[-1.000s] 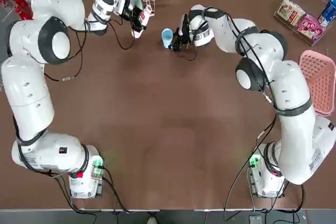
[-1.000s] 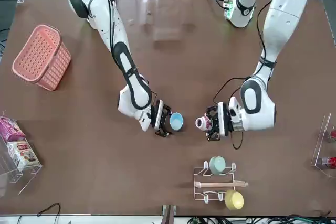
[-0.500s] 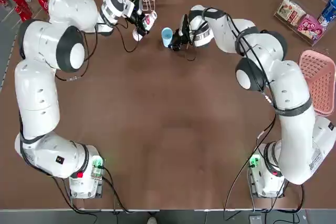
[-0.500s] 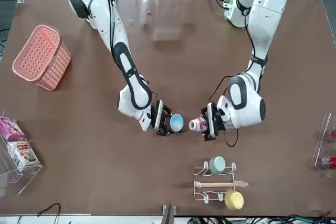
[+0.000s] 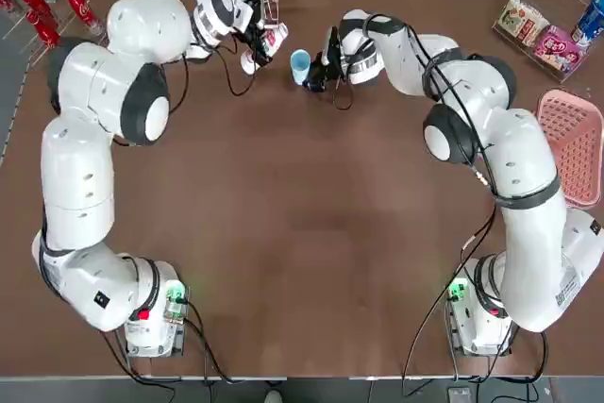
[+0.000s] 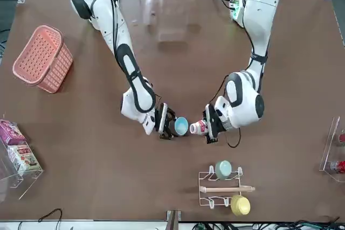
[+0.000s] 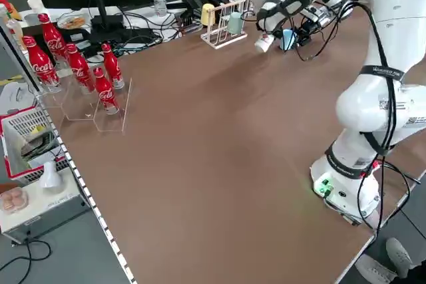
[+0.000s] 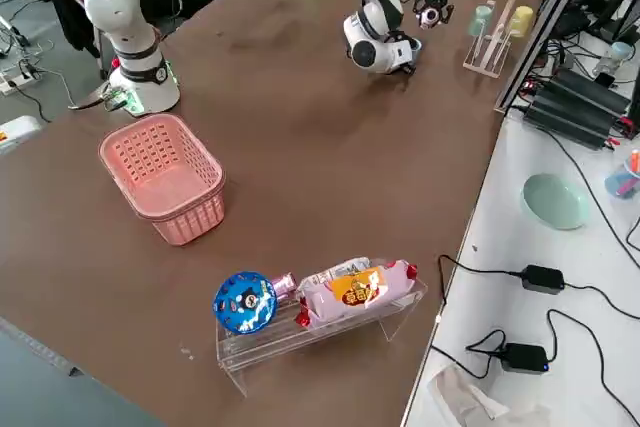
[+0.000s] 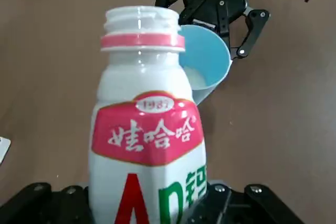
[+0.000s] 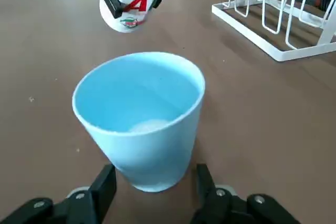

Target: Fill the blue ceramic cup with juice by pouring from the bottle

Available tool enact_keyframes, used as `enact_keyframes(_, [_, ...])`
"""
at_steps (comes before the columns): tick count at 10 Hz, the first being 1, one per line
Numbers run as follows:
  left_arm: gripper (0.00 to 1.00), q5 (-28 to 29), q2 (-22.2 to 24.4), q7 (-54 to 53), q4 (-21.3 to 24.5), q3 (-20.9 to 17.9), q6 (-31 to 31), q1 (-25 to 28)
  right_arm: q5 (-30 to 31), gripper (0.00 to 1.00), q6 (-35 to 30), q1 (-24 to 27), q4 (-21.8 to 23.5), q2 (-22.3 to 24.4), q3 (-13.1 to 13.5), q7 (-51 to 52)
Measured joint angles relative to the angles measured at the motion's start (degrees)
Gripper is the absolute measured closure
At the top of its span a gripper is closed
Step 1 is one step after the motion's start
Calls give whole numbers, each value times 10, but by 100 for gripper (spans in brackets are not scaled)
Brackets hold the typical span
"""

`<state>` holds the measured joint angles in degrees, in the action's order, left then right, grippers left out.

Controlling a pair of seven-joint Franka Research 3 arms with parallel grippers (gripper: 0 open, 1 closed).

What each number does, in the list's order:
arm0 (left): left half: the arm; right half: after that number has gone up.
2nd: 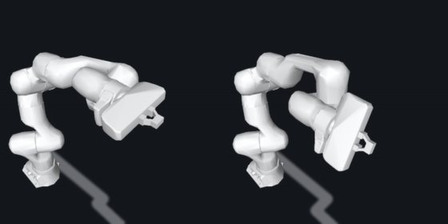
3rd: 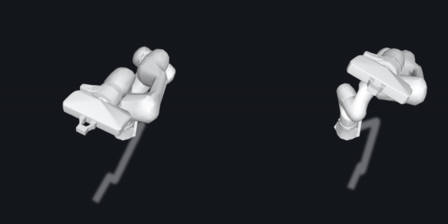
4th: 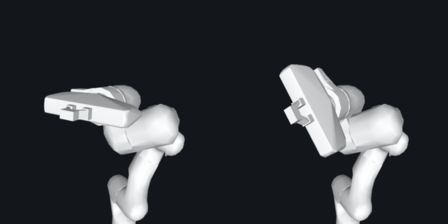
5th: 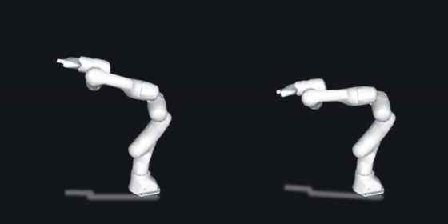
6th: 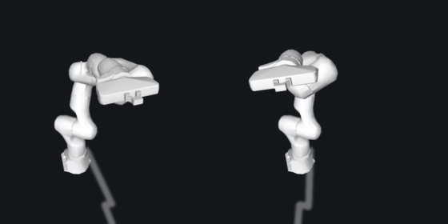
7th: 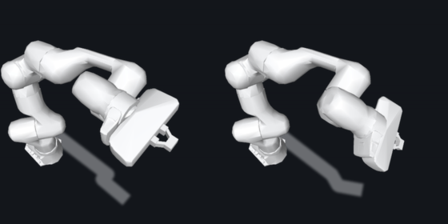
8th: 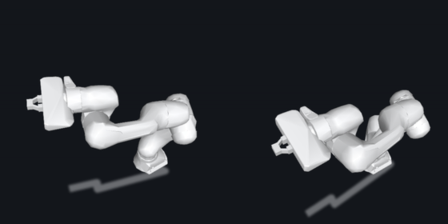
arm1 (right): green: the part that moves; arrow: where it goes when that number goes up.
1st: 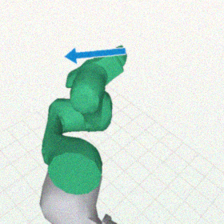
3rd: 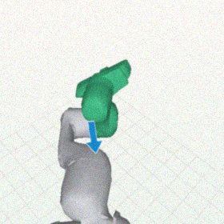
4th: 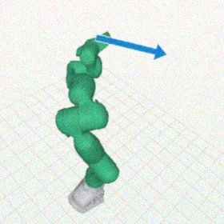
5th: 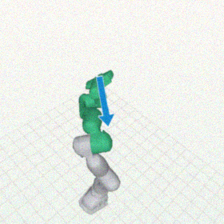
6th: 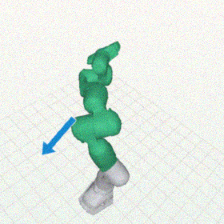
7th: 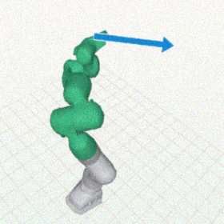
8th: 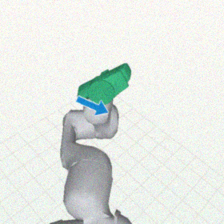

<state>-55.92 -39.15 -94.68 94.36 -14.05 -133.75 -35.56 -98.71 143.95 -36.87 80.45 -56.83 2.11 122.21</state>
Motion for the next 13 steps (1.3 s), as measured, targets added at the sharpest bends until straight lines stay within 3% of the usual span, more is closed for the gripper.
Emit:
enact_keyframes(5, [55, 0, -19, 45, 0, -84, -10, -108, 0, 31, 0, 0, 0, 0, 0, 1])
enact_keyframes(13, [55, 0, -46, 46, 0, -184, -14, -191, 0, 35, 0, 0, -1, 0, 0, 2])
